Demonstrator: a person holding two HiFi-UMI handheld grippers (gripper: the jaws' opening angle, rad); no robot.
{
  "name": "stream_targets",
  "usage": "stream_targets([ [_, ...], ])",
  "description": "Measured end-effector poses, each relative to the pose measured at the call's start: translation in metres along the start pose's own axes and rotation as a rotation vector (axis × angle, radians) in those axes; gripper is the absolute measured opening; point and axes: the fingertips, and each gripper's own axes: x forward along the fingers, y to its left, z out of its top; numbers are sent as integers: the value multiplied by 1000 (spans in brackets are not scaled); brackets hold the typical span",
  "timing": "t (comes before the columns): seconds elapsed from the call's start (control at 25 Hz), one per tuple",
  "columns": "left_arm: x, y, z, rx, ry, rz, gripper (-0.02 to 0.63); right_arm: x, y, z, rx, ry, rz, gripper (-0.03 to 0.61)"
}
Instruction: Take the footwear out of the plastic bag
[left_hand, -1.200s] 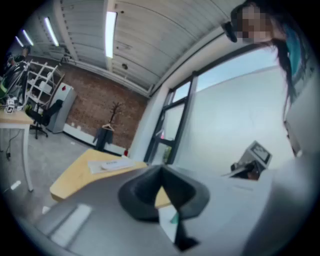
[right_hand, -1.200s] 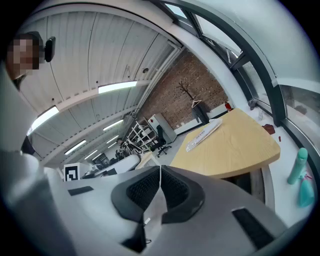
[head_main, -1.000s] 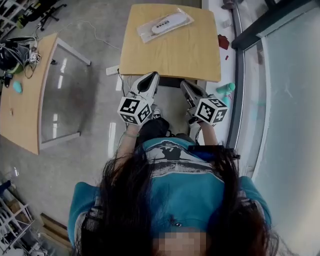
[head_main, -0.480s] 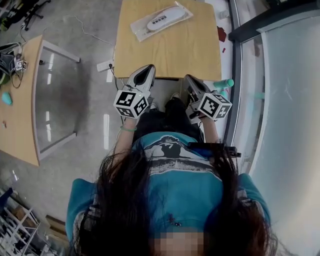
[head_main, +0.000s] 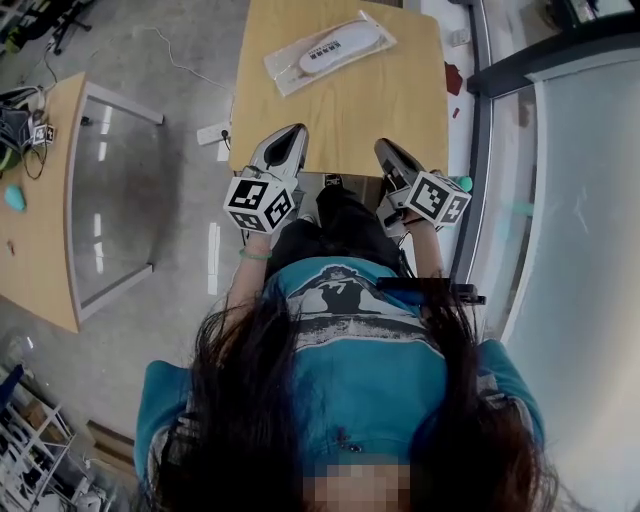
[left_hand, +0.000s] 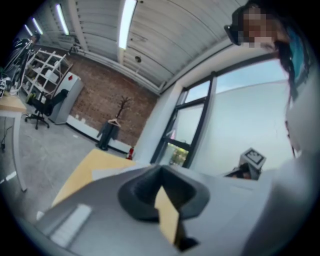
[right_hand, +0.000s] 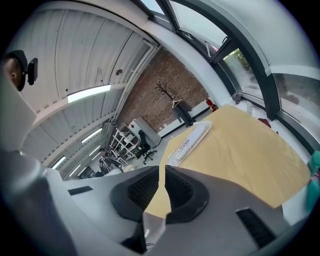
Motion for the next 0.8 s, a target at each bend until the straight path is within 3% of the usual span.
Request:
stream_targets([
  [0.24, 41, 21, 9, 2, 15, 42, 2, 44, -33, 39, 39, 41, 21, 26],
  [0.44, 80, 27, 1, 0, 68, 61, 2, 85, -73, 61, 61, 135, 36, 95],
  [0.8, 129, 46, -14, 7, 145, 116, 2, 161, -147, 91, 241, 224, 52, 170],
])
